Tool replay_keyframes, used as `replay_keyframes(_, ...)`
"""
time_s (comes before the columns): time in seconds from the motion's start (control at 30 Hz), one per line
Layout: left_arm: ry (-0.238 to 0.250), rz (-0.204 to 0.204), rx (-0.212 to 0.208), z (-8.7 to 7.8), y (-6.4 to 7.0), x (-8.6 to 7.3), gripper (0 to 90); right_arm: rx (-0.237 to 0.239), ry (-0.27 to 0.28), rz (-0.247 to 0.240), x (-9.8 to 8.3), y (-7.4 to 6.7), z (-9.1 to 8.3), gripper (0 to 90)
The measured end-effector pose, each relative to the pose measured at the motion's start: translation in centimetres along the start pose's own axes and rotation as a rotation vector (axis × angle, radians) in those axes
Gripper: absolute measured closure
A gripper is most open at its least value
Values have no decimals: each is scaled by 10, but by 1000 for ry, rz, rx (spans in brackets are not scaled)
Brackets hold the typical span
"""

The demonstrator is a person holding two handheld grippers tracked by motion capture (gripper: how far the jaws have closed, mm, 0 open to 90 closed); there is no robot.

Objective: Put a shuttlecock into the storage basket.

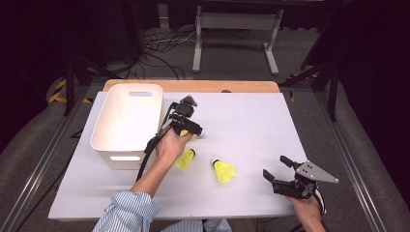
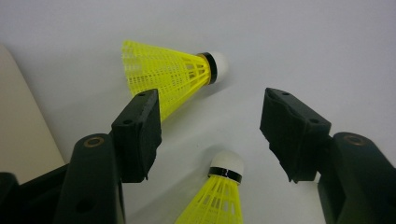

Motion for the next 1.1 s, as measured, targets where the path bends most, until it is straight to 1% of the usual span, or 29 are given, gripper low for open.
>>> replay_keyframes(0.13, -4, -7, 0, 2, -1, 1, 382, 1, 0, 0, 0, 0, 0, 145)
replay_keyframes(0.23, -18, -23, 5, 7, -5, 3, 376, 1, -2, 1, 0, 0, 0, 145)
replay_keyframes(0.37, -22, -31, 16, 11, -7, 5, 377, 4, -4, 4, 0, 0, 0, 145)
replay_keyframes(0.43, -26, -38, 15, 12, -7, 5, 377, 4, -4, 4, 0, 0, 1, 145)
replay_keyframes(0.53, -27, -35, 16, 14, -8, 6, 371, 5, -5, 5, 0, 0, 1, 145)
replay_keyframes(0.67, -27, -43, 20, 16, -10, 7, 361, 6, -10, 5, -1, 0, 1, 143)
replay_keyframes(1.0, -27, -54, 13, 20, -13, 8, 362, 9, -13, 4, -1, 0, 2, 143)
replay_keyframes(1.1, -37, -49, 16, 22, -13, 8, 363, 10, -15, 5, -1, 0, 2, 143)
Point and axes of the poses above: each handheld gripper's, and its own axes: z roughly forward along the jaws, x roughly out of its top, y roughly to its right, the point moved 5 cm from there along z, roughly forward along the jaws, and after that the axes turned 8 degrees about -y, right-handed, at the moved point
